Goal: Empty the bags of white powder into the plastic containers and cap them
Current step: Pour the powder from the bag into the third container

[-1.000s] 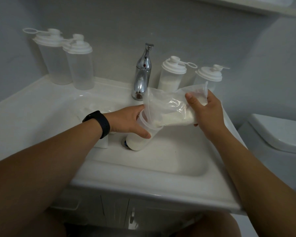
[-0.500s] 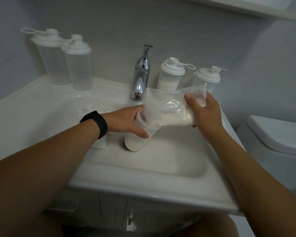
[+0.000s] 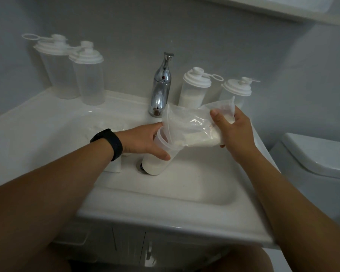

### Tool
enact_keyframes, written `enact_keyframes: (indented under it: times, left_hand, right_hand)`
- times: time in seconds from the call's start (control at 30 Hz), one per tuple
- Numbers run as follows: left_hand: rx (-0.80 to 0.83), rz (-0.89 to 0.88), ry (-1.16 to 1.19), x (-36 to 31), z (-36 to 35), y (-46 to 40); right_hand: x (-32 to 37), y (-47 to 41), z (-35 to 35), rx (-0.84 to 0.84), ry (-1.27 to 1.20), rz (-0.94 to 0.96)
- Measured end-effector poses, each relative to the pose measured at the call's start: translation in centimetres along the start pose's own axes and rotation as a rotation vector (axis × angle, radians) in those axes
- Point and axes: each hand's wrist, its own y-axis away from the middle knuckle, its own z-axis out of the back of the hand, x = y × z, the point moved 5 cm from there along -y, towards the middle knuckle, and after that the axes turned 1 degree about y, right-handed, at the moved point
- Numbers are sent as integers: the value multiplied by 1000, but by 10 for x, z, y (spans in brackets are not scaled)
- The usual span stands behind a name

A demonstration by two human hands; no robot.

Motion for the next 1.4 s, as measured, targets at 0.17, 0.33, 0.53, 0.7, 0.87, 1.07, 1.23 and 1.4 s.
enact_keyframes:
  times: [0.17,0.33,0.53,0.7,0.87,1.07,1.23,1.4]
  left_hand:
    - [2,4,8,1,0,1]
    - [9,-3,17,0,-1,0]
    - [5,16,14,2,-1,0]
    - [12,-3,9,1,-1,0]
    - [9,7,0,1,0,-1]
    - [10,17,-7,5,0,-2]
    - [14,19,-8,5,0,-2]
    - [21,11,-15,5,0,-2]
  right_hand:
    - [1,1,0,1,6,-1]
    - [1,1,0,-7,-2,3]
    - [3,2,-2,21,29,17]
    - [2,2,0,-6,13,14]
    - [3,3,-1,-5,8,26]
    - [3,3,-2,-11,12,17]
    - [3,4,-2,-5,25,7]
    - [3,4,-1,-10,13,19]
